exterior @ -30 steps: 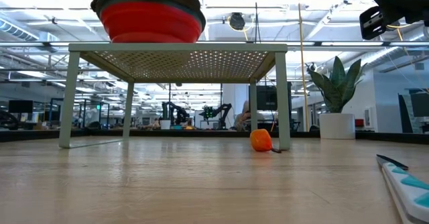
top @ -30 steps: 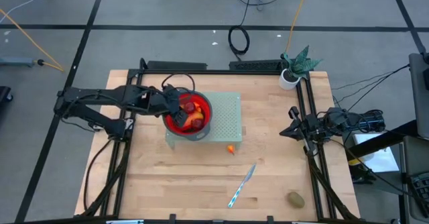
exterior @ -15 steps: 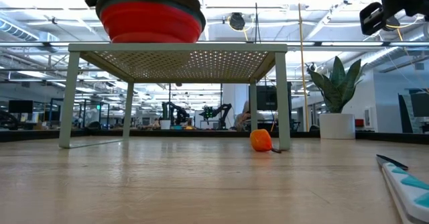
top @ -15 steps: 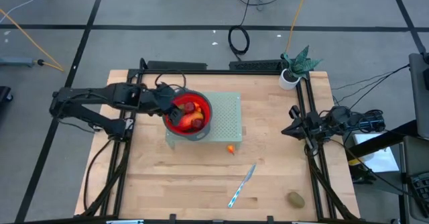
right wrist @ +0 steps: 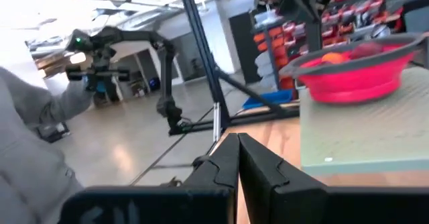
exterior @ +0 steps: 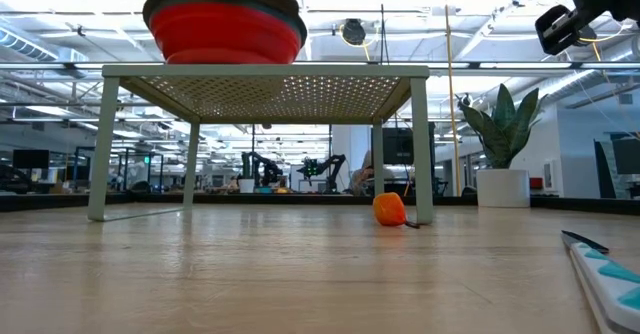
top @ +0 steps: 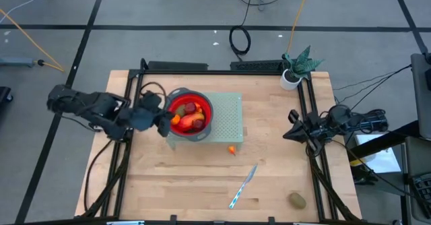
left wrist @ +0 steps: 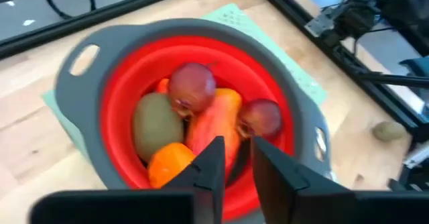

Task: Pick & Place Fruit
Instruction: Put the kiwi into the red strainer bowl on the shelf

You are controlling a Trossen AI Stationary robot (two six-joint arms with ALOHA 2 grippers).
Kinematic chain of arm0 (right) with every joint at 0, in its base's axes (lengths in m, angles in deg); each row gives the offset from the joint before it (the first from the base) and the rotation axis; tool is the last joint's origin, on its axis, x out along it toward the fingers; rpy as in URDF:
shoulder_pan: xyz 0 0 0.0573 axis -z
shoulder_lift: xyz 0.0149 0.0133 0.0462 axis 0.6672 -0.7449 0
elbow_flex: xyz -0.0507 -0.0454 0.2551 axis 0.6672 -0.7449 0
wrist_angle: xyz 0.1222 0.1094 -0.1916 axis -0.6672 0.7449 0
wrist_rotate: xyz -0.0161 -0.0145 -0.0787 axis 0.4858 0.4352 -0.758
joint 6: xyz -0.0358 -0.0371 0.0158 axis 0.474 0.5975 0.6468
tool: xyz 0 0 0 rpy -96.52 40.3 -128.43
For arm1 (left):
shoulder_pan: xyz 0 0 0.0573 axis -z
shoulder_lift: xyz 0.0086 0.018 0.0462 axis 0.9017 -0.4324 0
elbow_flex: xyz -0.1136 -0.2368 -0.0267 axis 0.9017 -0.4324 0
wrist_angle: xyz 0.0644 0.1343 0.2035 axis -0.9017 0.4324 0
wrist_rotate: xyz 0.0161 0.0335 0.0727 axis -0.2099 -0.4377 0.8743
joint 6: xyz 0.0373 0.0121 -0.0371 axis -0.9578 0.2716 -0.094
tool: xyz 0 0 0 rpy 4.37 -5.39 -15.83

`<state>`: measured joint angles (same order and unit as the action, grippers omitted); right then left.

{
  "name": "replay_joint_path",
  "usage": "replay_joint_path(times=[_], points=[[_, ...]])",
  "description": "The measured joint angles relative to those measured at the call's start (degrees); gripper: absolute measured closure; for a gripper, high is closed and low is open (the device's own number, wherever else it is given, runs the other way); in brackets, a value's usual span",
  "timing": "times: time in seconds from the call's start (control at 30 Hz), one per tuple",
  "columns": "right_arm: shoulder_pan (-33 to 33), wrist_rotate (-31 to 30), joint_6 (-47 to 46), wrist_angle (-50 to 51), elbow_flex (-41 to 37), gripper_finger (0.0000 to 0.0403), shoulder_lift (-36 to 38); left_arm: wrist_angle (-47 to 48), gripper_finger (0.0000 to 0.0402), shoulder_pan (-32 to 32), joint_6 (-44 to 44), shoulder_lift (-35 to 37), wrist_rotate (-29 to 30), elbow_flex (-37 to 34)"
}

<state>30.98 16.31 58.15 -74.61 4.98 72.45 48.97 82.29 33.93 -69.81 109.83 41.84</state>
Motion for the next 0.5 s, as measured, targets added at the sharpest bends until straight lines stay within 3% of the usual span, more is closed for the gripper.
replay_joint_path(times=[0.2, 0.33, 0.5], points=[[-0.1, 3.6, -0.1, -1.1, 0.0, 0.0399, -3.7, -0.1, 0.0395, 8.7, 5.3, 0.0, 7.0, 0.0], [-0.1, 6.5, -0.1, -4.1, 0.0, 0.0399, -7.0, -0.1, 0.0391, 14.6, 6.4, 0.0, 13.6, 0.0], [-0.3, 9.8, -0.2, -8.9, 0.0, 0.0402, -11.7, -0.3, 0.0399, 19.7, 5.5, -0.7, 16.8, -0.9]])
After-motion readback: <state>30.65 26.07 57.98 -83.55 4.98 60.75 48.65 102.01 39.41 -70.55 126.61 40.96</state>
